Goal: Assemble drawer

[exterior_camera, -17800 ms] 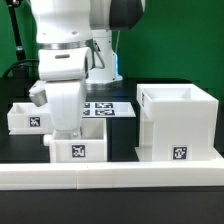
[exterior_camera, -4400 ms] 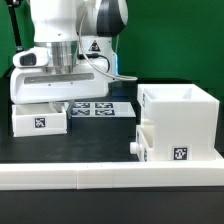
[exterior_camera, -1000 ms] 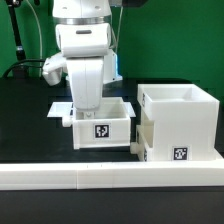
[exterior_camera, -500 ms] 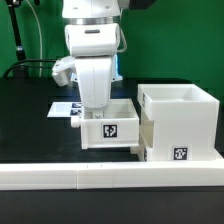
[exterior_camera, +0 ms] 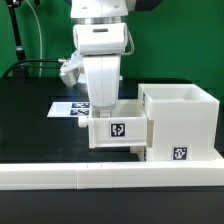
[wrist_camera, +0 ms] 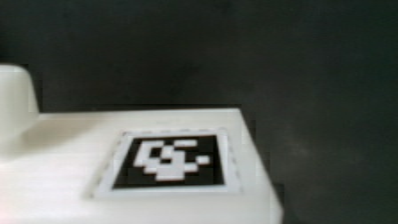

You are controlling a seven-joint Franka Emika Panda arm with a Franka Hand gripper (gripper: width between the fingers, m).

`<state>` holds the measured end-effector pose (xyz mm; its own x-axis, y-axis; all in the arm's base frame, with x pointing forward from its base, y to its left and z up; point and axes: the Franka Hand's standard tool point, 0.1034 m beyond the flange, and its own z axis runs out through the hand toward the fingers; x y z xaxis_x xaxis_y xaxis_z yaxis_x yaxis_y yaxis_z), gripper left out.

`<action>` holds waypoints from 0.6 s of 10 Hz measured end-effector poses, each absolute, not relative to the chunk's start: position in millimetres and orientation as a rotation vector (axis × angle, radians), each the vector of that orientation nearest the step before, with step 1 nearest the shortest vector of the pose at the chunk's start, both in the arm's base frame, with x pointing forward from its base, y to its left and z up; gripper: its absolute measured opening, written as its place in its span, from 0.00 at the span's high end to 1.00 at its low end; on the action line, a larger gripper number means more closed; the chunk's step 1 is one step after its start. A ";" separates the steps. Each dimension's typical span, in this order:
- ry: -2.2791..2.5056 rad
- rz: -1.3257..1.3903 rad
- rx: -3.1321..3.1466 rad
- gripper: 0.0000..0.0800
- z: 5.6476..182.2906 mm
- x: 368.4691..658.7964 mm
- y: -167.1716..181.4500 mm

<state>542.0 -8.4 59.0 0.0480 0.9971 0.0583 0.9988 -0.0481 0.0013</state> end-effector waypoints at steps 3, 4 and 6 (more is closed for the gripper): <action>-2.138 -0.066 -2.247 0.95 58.7 541.8 -8.2; -2.138 -0.064 -2.244 0.95 57.7 541.3 -7.3; -2.129 -0.057 -2.246 0.95 55.0 539.5 -0.9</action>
Offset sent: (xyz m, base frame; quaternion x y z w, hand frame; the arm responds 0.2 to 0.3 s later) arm 0.0028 0.0078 -0.0035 0.0086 -0.0119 -0.0126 0.9998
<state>539.5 -0.9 55.0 0.0538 0.9968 0.0586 0.9985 -0.0534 -0.0079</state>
